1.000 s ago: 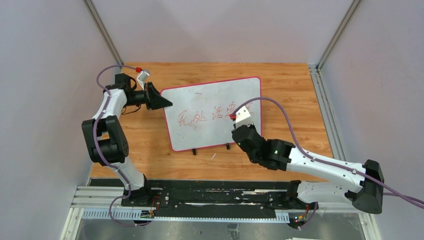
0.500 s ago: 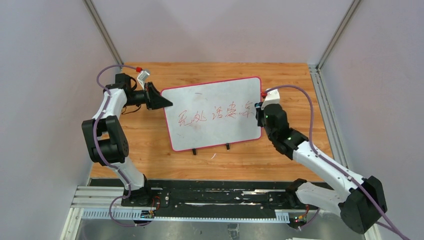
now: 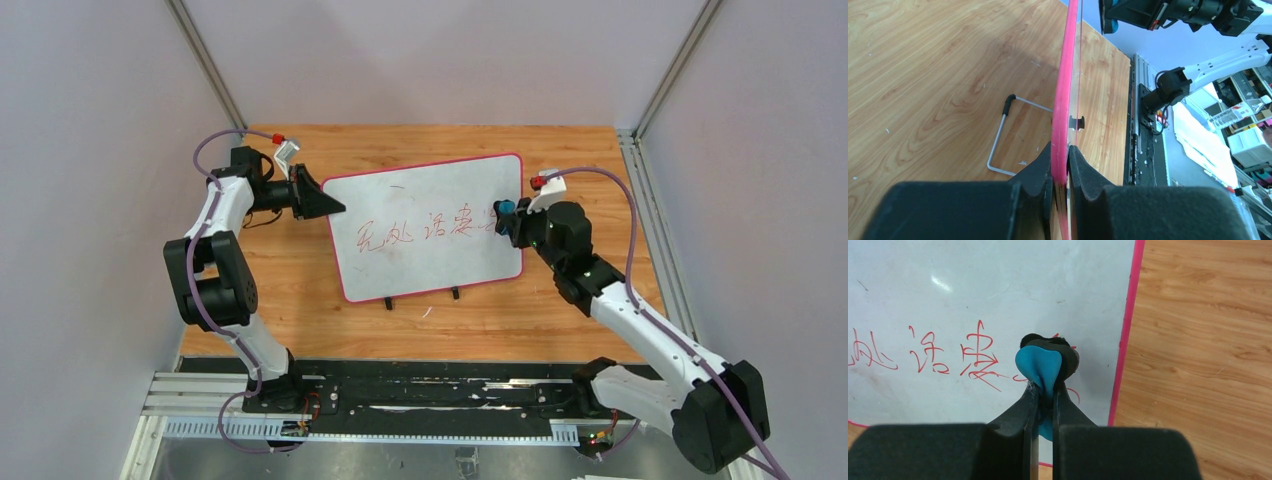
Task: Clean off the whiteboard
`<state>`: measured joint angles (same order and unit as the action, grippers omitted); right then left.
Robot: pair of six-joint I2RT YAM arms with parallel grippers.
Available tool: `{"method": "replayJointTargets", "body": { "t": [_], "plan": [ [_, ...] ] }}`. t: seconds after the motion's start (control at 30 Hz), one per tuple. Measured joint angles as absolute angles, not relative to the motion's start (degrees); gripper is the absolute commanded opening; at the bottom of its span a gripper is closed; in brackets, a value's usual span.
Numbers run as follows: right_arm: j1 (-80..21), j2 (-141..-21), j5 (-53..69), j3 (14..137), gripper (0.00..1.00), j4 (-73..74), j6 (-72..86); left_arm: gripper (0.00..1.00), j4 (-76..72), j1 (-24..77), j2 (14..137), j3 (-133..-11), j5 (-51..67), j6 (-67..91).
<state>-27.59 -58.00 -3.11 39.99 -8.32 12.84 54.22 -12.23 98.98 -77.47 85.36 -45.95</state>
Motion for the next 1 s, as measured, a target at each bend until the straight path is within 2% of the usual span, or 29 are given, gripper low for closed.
{"method": "replayJointTargets", "body": {
  "t": [0.5, 0.87, 1.0],
  "plan": [
    [-28.4, -65.6, -5.6, 38.9, 0.01, -10.8, 14.5, 0.0, 54.3, -12.2, 99.1, -77.5, 85.4, -46.0],
    [-40.2, -74.4, -12.9, 46.9, 0.01, -10.9, 10.9, 0.0, 54.6, -12.2, 99.3, -77.6, 85.3, -46.3],
    [-40.9, -75.4, -15.8, 47.7, 0.01, -10.9, 9.6, 0.0, 56.4, -12.1, 99.5, -78.4, 85.1, -47.6]
  ]
}}
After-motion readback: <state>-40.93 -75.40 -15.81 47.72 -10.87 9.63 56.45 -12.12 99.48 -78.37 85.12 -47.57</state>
